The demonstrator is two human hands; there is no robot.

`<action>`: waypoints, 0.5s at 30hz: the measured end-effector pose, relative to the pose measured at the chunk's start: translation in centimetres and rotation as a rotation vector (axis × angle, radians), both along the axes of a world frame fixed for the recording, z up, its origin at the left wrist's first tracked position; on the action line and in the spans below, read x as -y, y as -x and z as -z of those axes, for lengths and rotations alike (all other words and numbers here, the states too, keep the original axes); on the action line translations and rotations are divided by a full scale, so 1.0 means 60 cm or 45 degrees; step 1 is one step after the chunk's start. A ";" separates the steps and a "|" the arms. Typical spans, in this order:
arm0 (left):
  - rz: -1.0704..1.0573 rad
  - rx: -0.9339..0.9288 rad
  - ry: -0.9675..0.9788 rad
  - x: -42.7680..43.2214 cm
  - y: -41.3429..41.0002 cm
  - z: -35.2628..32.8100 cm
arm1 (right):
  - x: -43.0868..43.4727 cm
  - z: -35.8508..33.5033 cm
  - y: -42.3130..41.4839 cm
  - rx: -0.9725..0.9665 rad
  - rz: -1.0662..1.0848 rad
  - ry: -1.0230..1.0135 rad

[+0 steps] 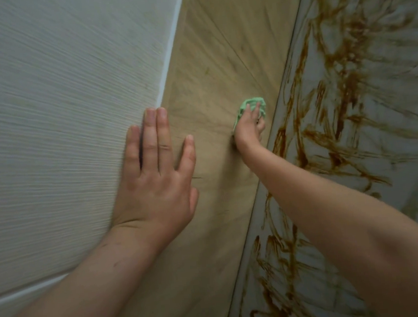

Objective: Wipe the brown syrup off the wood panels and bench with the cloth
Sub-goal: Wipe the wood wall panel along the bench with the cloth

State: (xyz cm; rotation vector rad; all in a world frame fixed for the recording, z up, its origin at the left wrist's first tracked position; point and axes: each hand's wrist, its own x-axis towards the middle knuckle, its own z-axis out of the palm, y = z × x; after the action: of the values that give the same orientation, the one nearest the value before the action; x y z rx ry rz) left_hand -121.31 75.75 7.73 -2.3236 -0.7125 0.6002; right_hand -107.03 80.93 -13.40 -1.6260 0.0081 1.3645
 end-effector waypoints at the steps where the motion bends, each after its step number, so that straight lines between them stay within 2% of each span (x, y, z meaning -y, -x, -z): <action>1: -0.002 0.003 -0.002 0.001 0.002 0.000 | 0.011 -0.028 0.009 0.090 -0.048 -0.094; 5: -0.001 0.035 0.026 0.000 0.001 -0.002 | 0.007 -0.152 0.010 0.544 -0.005 -0.651; 7: -0.014 0.020 0.029 -0.002 0.000 -0.002 | -0.037 -0.178 -0.030 0.725 0.057 -0.783; 8: -0.021 0.006 0.030 -0.002 -0.002 -0.003 | -0.060 -0.176 -0.056 0.767 0.068 -0.764; 10: -0.053 -0.022 0.033 -0.001 -0.006 -0.004 | -0.093 -0.151 -0.103 0.695 0.049 -0.585; 12: -0.112 -0.052 0.028 0.004 -0.011 -0.003 | -0.093 -0.135 -0.121 0.428 0.025 -0.387; 15: -0.203 -0.049 0.001 0.015 -0.025 -0.007 | -0.040 -0.147 -0.081 0.269 -0.104 -0.338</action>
State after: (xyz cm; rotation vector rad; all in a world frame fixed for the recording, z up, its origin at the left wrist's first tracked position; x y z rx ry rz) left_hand -119.80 74.85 8.18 -2.2639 -0.8847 0.7142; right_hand -102.20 83.33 -4.58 -1.5491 -0.3544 1.1917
